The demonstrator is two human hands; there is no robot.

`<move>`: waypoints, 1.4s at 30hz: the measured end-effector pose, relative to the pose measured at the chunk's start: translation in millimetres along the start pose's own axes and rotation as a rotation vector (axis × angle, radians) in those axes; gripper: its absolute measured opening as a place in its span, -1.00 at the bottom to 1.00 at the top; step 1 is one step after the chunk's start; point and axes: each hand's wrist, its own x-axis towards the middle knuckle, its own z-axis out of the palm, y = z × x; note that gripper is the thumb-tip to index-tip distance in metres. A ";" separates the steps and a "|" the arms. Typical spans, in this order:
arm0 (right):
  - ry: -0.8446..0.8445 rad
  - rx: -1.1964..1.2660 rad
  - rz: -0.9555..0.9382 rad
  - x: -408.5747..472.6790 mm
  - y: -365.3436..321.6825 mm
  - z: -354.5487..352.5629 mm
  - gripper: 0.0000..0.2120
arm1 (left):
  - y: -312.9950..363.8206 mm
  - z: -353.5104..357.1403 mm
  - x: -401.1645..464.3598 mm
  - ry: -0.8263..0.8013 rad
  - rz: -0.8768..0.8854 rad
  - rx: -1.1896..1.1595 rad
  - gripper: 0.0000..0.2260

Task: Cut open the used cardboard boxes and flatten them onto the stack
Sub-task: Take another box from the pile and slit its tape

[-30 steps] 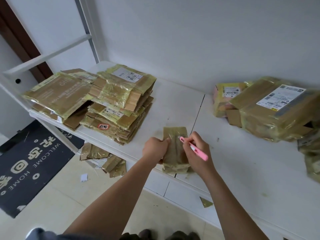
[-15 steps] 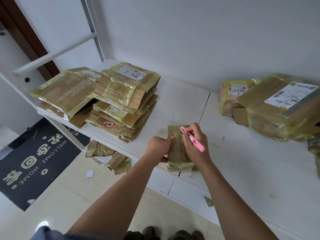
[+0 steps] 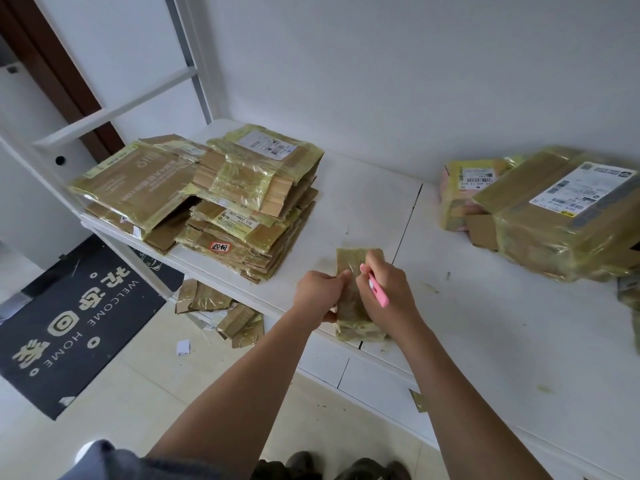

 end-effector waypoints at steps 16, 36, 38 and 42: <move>0.209 0.564 0.200 -107.5 -9.3 -32.3 -0.84 | 9.4 8.3 -9.5 0.036 0.080 -0.068 -0.50; 0.739 0.847 0.495 -68.5 41.6 -24.2 -0.86 | 12.5 33.9 2.0 0.031 0.924 0.966 -0.58; 0.798 0.823 0.488 -71.2 42.6 -20.2 -0.86 | 8.6 32.0 11.7 -0.048 0.851 0.912 -0.57; 0.800 0.837 0.495 -72.0 42.6 -13.1 -0.92 | 12.2 32.9 22.8 -0.123 0.730 0.944 -0.40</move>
